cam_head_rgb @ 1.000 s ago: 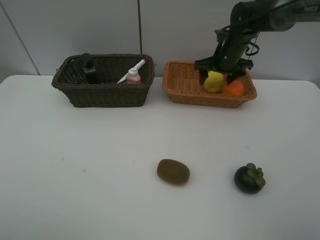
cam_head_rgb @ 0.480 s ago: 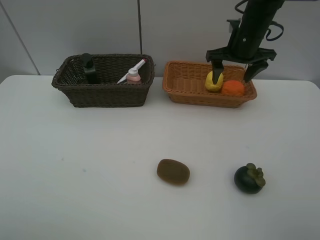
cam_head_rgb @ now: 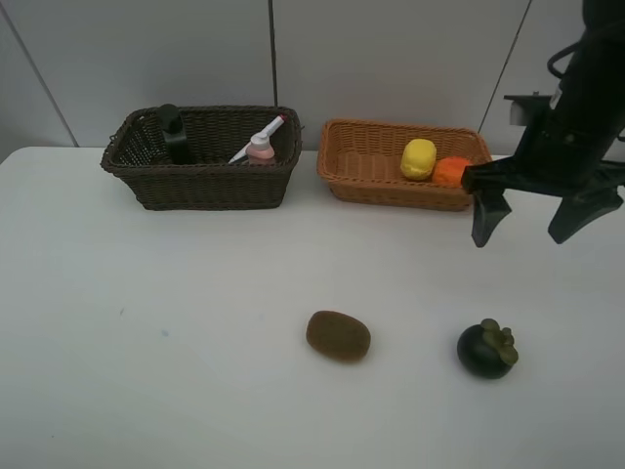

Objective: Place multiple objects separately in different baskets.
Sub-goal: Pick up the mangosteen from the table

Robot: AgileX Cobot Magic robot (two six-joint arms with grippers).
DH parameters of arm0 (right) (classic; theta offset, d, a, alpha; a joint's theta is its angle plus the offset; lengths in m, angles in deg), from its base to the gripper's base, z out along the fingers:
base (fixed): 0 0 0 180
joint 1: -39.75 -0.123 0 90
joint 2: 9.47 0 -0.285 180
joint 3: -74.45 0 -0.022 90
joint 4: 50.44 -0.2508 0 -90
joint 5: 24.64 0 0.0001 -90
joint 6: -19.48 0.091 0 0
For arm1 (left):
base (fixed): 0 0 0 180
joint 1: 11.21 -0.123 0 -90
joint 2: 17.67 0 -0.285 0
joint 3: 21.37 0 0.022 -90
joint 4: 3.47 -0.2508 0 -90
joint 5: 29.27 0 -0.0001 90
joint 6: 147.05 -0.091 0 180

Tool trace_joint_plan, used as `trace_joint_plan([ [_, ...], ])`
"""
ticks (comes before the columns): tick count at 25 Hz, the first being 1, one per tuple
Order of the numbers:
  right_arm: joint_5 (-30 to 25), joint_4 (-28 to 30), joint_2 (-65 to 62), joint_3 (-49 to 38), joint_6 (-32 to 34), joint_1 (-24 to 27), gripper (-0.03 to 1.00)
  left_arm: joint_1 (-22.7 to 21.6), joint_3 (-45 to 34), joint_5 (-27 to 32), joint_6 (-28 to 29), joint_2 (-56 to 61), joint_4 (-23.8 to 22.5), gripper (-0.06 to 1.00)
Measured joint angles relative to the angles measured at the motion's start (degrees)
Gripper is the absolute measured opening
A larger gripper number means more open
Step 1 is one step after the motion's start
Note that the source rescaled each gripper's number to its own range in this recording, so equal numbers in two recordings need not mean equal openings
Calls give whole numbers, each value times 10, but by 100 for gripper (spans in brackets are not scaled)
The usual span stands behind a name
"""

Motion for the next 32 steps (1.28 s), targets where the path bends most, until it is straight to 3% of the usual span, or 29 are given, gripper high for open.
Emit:
trace_joint_plan([
  [6,70,-40,-56,-133,38,-1,96,0,0,0,0,0,0,91],
  [13,119,-67,-58,-222,38,-1,96,0,0,0,0,0,0,91],
  [24,222,-98,-35,-251,-18,-1,96,0,0,0,0,0,0,91],
  [32,268,-105,16,-252,-28,-1,96,0,0,0,0,0,0,91],
])
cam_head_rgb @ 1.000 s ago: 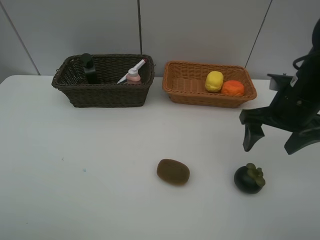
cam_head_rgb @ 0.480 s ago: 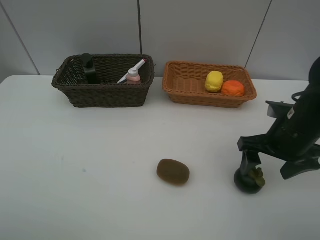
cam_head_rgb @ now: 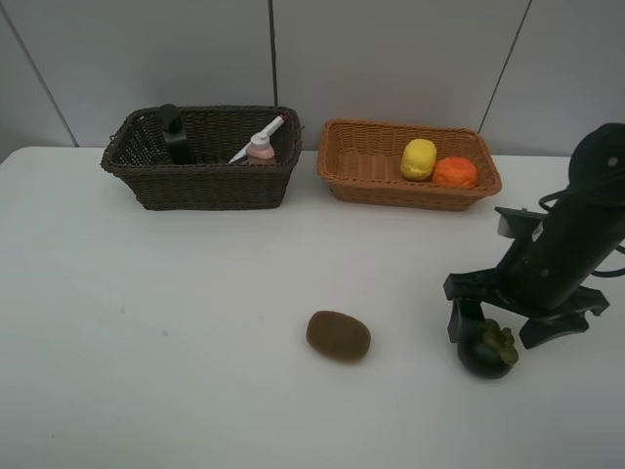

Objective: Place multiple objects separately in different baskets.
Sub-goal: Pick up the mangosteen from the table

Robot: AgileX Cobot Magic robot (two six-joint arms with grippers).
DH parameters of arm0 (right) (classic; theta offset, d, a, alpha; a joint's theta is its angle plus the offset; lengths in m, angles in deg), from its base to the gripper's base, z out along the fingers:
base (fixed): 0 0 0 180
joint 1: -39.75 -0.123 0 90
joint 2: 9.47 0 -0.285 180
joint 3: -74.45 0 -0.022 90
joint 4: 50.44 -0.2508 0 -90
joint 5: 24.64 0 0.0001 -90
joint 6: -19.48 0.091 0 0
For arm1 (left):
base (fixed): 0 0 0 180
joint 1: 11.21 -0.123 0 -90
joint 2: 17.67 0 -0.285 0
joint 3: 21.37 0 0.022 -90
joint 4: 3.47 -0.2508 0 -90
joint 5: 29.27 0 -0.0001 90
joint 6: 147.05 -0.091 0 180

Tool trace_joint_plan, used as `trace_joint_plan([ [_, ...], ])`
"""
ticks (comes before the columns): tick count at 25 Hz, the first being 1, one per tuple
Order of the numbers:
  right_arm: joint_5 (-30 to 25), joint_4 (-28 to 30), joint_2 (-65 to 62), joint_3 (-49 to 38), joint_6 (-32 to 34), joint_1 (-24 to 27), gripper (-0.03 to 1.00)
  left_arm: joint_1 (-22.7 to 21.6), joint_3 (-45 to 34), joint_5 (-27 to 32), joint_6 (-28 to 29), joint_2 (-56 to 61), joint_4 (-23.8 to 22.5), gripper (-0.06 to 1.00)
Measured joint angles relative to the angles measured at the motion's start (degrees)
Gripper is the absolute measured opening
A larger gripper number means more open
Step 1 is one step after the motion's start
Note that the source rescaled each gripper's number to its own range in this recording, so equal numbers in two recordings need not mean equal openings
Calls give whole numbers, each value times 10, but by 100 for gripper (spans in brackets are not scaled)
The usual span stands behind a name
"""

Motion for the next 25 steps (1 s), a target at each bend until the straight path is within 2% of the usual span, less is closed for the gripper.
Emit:
trace_joint_plan([
  [10,34,0,60,0,-2,0,96,0,0,0,0,0,0,91],
  [19,27,3,90,8,-1,0,94,0,0,0,0,0,0,91],
  [21,25,9,91,8,-1,0,77,0,0,0,0,0,0,91],
  [22,23,14,91,8,-2,0,60,0,0,0,0,0,0,91],
  [23,20,15,92,8,-2,0,37,0,0,0,0,0,0,91],
  [24,18,14,92,8,-2,0,28,0,0,0,0,0,0,91],
  [25,18,14,92,8,-2,0,28,0,0,0,0,0,0,91],
])
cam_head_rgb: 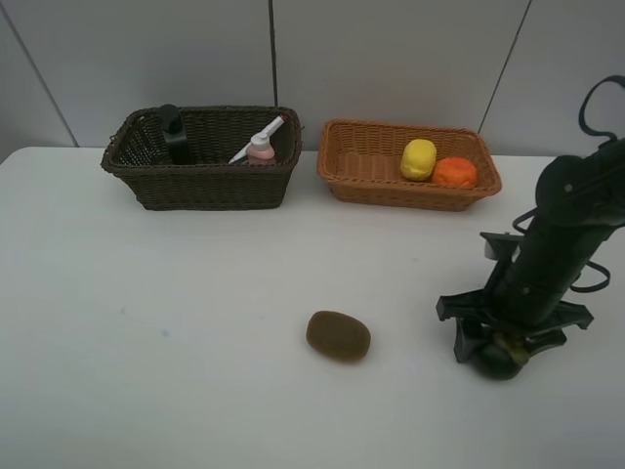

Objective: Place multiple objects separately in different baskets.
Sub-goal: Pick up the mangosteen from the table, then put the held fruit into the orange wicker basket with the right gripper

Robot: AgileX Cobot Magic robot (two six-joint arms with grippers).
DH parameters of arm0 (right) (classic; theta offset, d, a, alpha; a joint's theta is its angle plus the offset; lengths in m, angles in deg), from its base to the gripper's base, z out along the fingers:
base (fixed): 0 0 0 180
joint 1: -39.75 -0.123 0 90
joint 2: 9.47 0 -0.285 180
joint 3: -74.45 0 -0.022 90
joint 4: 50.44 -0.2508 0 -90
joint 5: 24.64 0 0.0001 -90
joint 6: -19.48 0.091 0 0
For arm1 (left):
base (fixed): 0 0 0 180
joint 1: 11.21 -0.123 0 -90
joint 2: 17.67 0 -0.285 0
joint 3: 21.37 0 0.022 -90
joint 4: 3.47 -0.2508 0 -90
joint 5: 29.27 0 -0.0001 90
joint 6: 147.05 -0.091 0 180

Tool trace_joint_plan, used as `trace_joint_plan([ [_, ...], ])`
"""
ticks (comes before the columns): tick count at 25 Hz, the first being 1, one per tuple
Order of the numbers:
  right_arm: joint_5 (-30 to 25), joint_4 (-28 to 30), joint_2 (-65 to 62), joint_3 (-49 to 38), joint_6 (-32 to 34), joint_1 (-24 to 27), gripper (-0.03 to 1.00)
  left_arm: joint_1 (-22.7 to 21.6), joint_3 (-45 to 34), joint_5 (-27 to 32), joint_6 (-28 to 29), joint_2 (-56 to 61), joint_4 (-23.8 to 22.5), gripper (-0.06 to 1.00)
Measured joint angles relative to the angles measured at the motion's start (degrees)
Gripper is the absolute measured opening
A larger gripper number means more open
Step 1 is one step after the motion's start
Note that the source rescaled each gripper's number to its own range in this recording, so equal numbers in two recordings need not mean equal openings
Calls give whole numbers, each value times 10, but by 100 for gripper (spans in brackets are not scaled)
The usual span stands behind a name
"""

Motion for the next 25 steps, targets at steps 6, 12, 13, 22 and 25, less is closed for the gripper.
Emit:
trace_joint_plan([
  [6,-10,2,2,9,-1,0,28,0,0,0,0,0,0,91],
  [12,-70,0,16,106,-1,0,28,0,0,0,0,0,0,91],
  [13,-78,0,16,136,-1,0,28,0,0,0,0,0,0,91],
  [22,-94,-1,65,466,-26,0,28,0,0,0,0,0,0,91],
  [25,-93,-13,124,577,-31,0,28,0,0,0,0,0,0,91],
])
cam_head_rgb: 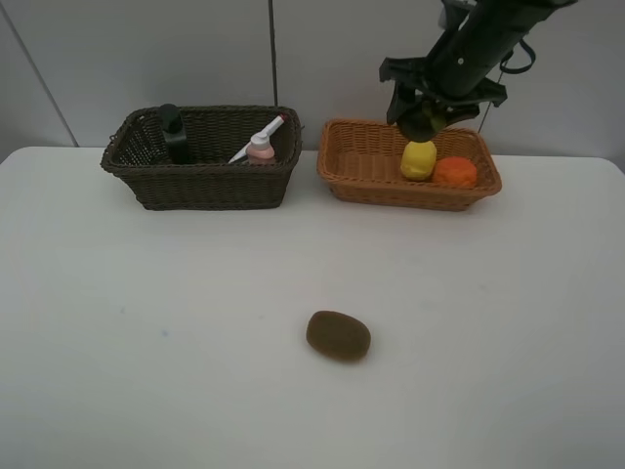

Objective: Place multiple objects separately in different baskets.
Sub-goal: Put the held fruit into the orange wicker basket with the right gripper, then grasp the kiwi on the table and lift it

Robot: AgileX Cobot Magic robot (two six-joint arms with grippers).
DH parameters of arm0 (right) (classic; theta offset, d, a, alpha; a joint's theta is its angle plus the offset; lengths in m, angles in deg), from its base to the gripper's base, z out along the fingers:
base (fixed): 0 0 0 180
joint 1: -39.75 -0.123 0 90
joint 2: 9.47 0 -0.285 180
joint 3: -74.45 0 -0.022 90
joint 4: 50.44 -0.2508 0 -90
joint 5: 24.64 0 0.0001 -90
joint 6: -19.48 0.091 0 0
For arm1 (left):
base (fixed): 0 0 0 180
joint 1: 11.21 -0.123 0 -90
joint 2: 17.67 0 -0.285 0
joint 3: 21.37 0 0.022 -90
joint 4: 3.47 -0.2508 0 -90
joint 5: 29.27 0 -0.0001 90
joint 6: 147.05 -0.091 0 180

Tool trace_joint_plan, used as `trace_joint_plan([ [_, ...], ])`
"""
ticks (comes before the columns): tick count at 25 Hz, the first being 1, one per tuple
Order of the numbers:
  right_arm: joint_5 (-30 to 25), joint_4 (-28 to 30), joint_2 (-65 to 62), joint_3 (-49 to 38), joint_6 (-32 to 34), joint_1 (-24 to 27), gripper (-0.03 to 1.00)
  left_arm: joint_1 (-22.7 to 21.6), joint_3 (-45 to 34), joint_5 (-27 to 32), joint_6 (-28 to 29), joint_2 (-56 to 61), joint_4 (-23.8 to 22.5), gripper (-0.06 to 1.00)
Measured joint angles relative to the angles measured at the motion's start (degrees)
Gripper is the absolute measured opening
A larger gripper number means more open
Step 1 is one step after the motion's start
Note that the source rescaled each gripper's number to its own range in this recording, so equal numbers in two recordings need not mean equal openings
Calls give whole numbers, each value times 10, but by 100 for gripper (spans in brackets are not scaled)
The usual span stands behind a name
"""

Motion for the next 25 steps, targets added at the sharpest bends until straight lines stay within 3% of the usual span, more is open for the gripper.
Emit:
trace_joint_plan([
  [6,8,-18,118,147,-25,0,31,0,0,0,0,0,0,91],
  [7,10,-16,135,156,-25,0,39,0,0,0,0,0,0,91],
  [10,13,1,169,165,-26,0,79,0,0,0,0,0,0,91],
  [13,2,14,182,165,-26,0,95,0,0,0,0,0,0,91],
  [20,-59,23,163,167,-27,0,100,0,0,0,0,0,0,91],
  [25,-163,28,125,167,-43,-18,100,0,0,0,0,0,0,91],
])
